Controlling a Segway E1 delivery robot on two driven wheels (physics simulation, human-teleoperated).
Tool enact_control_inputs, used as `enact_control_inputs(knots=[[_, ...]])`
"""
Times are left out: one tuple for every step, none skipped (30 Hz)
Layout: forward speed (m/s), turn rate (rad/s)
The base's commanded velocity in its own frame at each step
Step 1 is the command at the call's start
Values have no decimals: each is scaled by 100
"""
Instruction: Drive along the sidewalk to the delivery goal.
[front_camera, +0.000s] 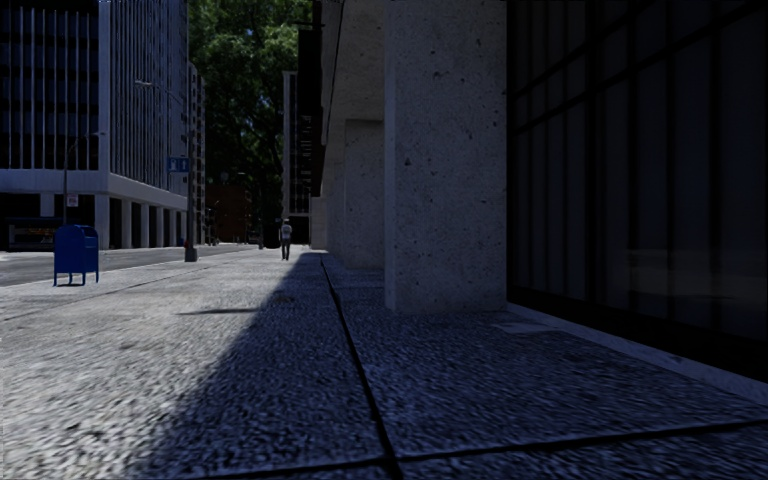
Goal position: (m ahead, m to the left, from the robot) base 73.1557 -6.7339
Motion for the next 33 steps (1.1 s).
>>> enact_control_inputs(knots=[[200, 47], [200, 47], [200, 47], [200, 47], [200, 48], [200, 51], [200, 59], [200, 59], [200, 66], [200, 68], [200, 69], [200, 69], [200, 69], [200, 69], [200, 69], [200, 69], [200, 67], [200, 64], [200, 60], [200, 52], [200, 52], [200, 38], [200, 18], [200, 0], [200, 0], [200, 0], [200, 0], [200, 0], [200, 0], [200, 0], [200, 0], [200, 0], [200, 0]])
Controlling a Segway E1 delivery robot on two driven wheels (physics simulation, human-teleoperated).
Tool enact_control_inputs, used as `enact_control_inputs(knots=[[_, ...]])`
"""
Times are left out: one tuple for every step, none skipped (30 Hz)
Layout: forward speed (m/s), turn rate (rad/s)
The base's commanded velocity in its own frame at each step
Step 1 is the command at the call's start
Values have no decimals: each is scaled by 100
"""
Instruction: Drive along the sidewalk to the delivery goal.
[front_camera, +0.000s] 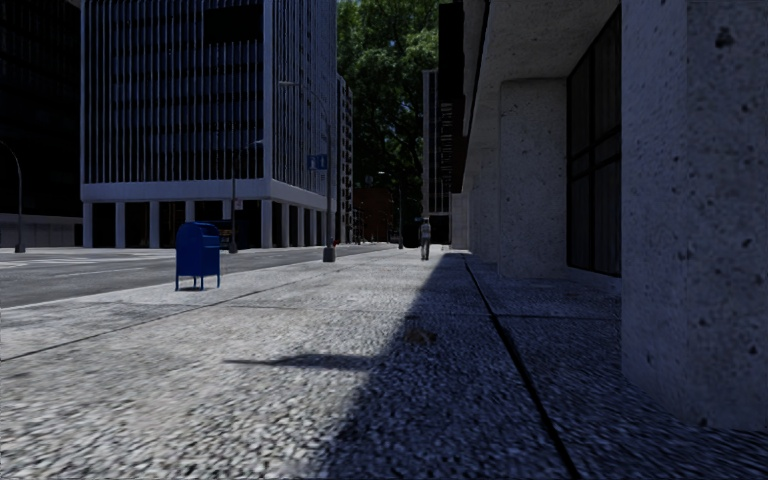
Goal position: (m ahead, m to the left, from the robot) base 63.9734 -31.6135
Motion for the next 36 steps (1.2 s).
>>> enact_control_inputs(knots=[[200, 0], [200, 0], [200, 0], [200, 0], [200, 0], [200, 0], [200, 0], [200, 0], [200, 0], [200, 0], [200, 0], [200, 0], [200, 0], [200, 0], [200, 0], [200, 0], [200, 0], [200, 0], [200, 0], [200, 0], [200, 0], [200, 0], [200, 0], [200, 0], [200, 0], [200, 0], [200, 0], [200, 0], [200, 0], [200, 0], [200, 0], [200, 0], [200, 0], [200, 0], [200, 0], [200, 0]])
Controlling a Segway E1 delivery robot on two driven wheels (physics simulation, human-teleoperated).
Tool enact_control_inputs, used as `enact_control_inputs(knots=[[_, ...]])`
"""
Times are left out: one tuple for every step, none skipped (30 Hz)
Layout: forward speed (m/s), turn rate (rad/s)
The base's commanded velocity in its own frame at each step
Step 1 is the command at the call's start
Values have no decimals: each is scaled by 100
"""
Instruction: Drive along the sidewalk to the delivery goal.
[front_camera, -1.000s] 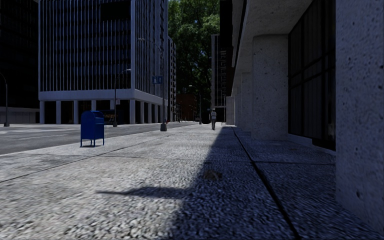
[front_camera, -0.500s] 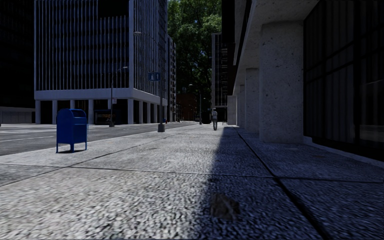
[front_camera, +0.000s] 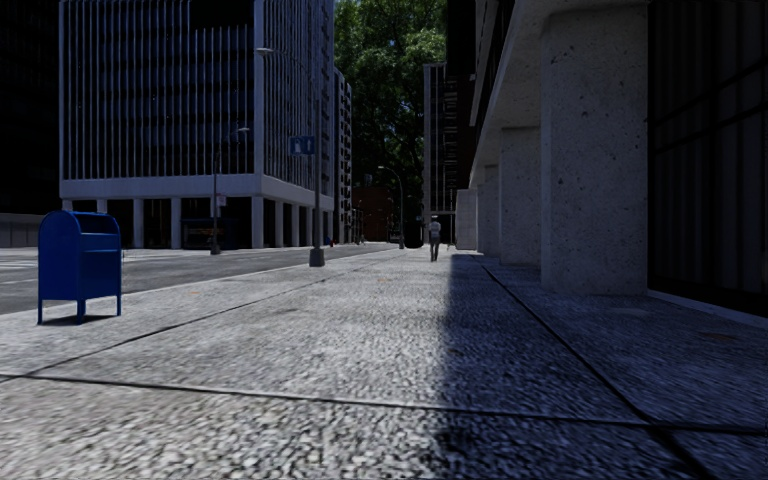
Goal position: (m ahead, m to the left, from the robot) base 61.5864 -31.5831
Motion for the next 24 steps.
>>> enact_control_inputs(knots=[[200, 0], [200, 0], [200, 0], [200, 0], [200, 0], [200, 0], [200, 0], [200, 0], [200, 0], [200, 0], [200, 0], [200, 0], [200, 0], [200, 0], [200, 0], [200, 0], [200, 0], [200, 0], [200, 0], [200, 0], [200, 0], [200, 0], [200, 0], [200, 0]])
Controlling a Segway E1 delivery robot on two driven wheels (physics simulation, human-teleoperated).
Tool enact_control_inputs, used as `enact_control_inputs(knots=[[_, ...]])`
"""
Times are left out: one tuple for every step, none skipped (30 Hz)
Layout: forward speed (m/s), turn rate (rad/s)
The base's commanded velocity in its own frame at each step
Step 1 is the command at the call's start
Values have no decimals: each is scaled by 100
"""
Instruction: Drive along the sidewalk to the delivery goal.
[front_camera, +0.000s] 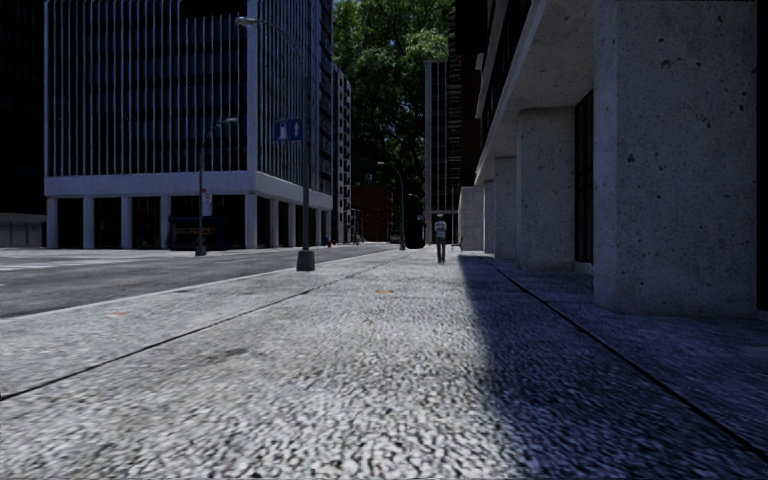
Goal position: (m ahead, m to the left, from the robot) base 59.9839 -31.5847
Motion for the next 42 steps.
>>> enact_control_inputs(knots=[[200, 0], [200, 0], [200, 0], [200, 0], [200, 0], [200, 0], [200, 0], [200, 0], [200, 0], [200, 0], [200, 0], [200, 0], [200, 0], [200, 0], [200, 0], [200, 0], [200, 0], [200, 0], [200, 0], [200, 0], [200, 0], [200, 0], [200, 0], [200, 0], [200, 0], [200, 0], [200, 0], [200, 0], [200, 0], [200, 0], [200, 0], [200, 0], [200, 0], [200, 0], [200, 0], [200, 0], [200, 0], [200, 0], [200, 0], [200, 0], [200, 0], [200, 0]])
